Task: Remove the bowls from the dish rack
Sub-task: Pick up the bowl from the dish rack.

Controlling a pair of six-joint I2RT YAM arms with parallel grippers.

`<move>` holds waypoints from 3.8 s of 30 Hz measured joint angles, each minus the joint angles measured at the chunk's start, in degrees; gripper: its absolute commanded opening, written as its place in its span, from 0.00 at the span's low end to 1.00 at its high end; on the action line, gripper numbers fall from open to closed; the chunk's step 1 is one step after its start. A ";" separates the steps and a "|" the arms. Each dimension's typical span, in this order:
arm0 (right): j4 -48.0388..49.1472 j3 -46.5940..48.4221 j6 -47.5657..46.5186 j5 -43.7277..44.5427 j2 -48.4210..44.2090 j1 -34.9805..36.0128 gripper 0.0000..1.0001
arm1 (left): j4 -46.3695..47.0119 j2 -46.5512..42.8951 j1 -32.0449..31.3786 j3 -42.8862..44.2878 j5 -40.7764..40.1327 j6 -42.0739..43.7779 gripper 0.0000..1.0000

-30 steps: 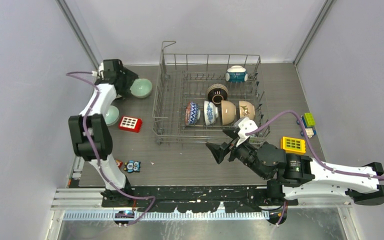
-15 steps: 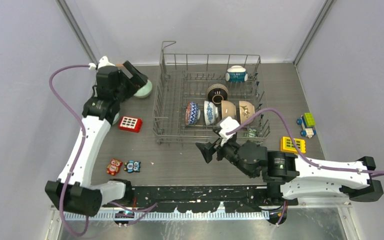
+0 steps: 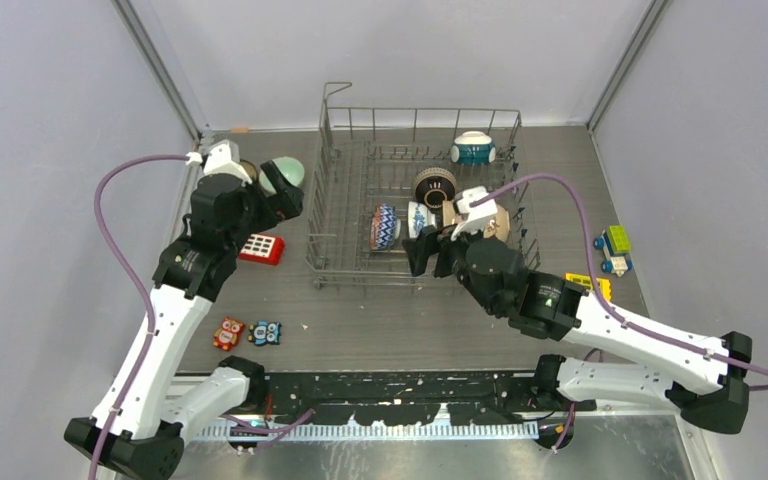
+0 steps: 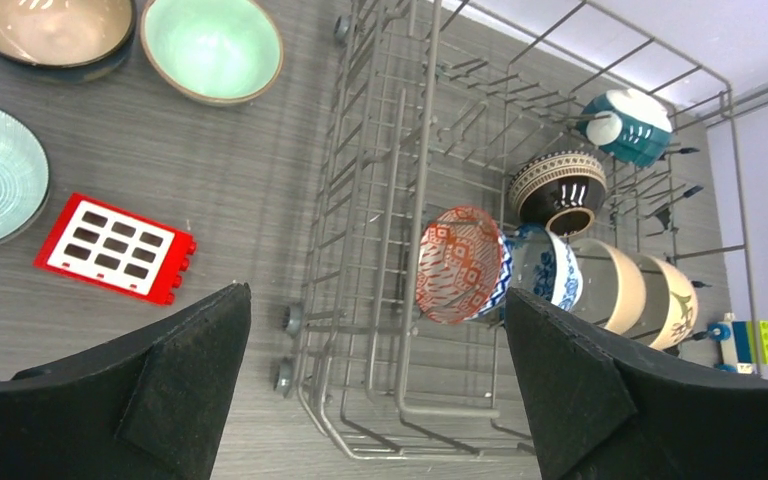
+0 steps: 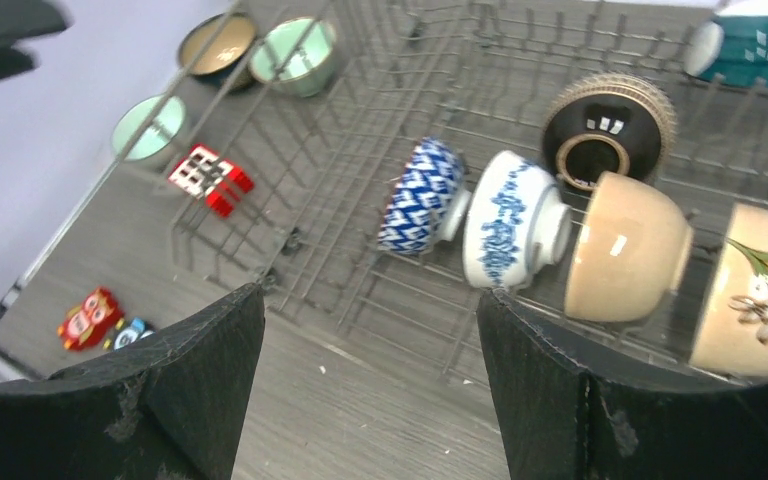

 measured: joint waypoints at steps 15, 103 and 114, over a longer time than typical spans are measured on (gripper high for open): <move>-2.49 1.60 4.24 1.66 0.44 -11.04 1.00 | 1.31 -4.96 0.00 -8.13 -0.13 3.63 1.00; -15.74 0.87 14.16 -21.20 -2.82 -33.81 0.94 | -5.46 29.20 -26.77 23.10 12.68 7.48 0.82; -15.19 -3.28 14.84 -22.27 -8.13 -33.81 0.94 | -8.00 42.36 -22.53 30.73 8.22 7.98 0.63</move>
